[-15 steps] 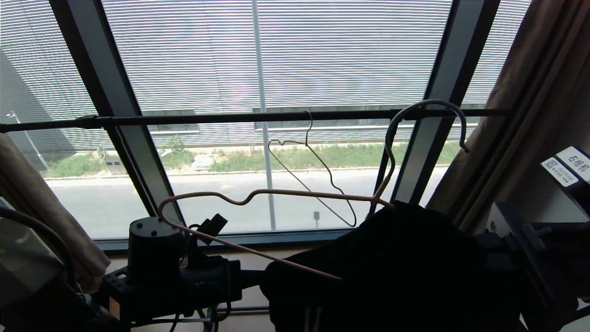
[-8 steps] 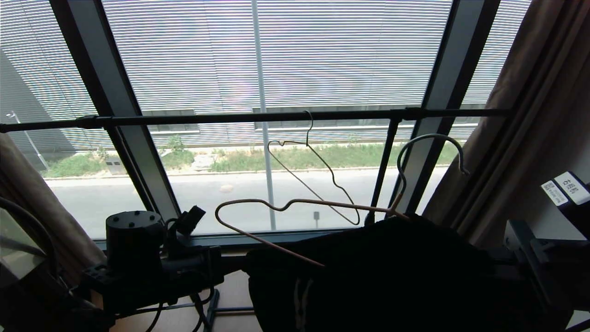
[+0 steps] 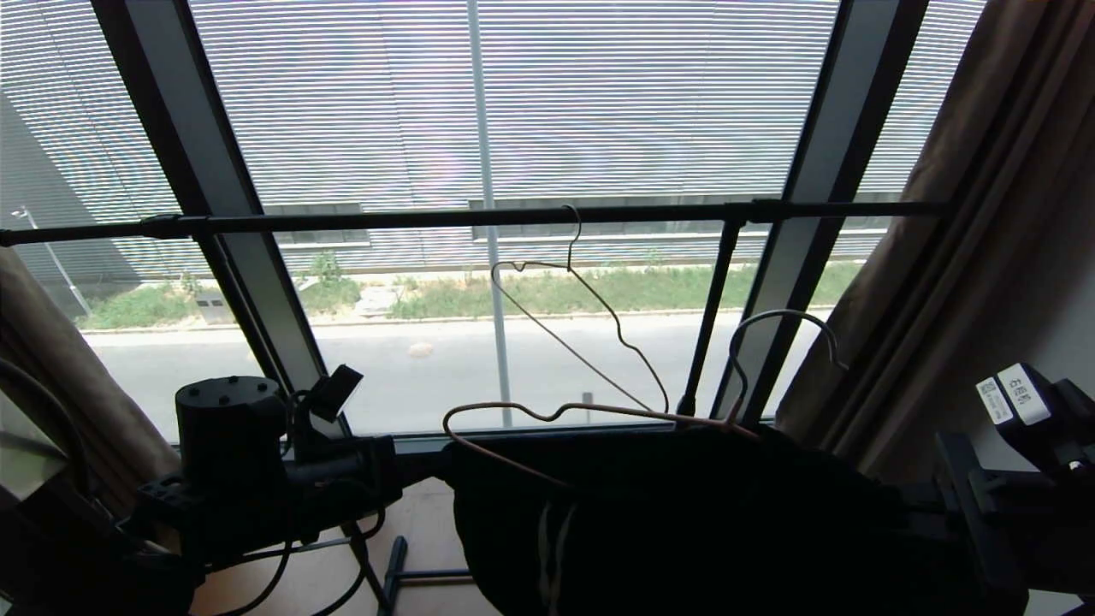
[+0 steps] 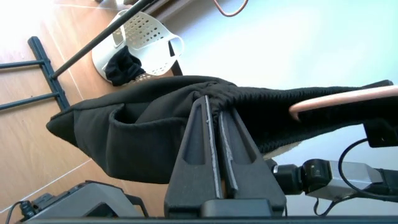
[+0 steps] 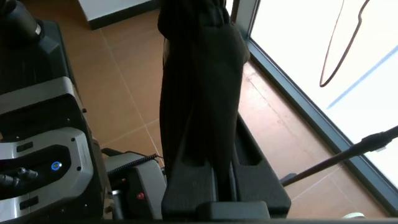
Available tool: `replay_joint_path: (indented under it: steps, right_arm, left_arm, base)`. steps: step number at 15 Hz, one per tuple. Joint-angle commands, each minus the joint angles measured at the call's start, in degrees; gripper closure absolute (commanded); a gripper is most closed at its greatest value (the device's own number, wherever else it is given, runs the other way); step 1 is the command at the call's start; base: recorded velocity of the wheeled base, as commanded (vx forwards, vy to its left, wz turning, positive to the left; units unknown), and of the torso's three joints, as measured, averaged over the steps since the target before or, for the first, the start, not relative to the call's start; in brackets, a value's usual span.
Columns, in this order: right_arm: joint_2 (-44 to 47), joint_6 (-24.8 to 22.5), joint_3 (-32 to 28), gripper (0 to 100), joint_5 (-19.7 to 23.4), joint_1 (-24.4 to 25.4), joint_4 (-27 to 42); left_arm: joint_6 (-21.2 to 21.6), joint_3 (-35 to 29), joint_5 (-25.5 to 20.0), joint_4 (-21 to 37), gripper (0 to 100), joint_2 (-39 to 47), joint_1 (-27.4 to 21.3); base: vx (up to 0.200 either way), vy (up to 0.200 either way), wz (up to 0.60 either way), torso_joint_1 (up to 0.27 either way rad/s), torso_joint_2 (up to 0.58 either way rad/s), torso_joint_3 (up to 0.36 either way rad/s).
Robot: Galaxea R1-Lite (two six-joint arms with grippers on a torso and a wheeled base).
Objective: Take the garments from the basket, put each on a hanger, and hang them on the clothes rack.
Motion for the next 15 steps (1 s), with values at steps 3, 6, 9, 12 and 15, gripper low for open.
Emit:
replay_joint_path:
  steps: [3, 6, 9, 12, 15]
  right_arm:
    - [2.25, -3.53, 1.09, 100, -0.06, -2.71, 0.17]
    - [3.39, -8.37, 2.23, 100, -0.06, -5.26, 0.34]
    - [5.5, -13.11, 3.38, 100, -1.46, -5.26, 0.25]
    - [5.67, -14.69, 3.9, 100, -7.09, -5.17, -0.1]
    - [5.41, -14.61, 3.73, 100, -7.35, -5.17, -0.19]
  left_arm:
    - [0.0, -0.33, 0.01, -0.02, 100, -1.54, 0.99]
    - [0.09, -0.86, -0.08, 0.16, 100, -1.54, 1.08]
    - [0.09, -2.36, -0.08, 0.51, 100, -2.07, 1.08]
    - [0.17, -5.7, -0.08, 6.57, 100, -5.15, 0.73]
    - [6.77, -14.31, -0.08, 25.73, 100, -10.77, 0.55]
  base:
    - [0.0, 0.0, 0.0, 0.0, 0.0, 0.0]
    - [0.0, 0.0, 0.0, 0.0, 0.0, 0.0]
    - [0.0, 0.0, 0.0, 0.0, 0.0, 0.0]
    - [0.0, 0.0, 0.0, 0.0, 0.0, 0.0]
    - [0.0, 0.0, 0.0, 0.0, 0.0, 0.0]
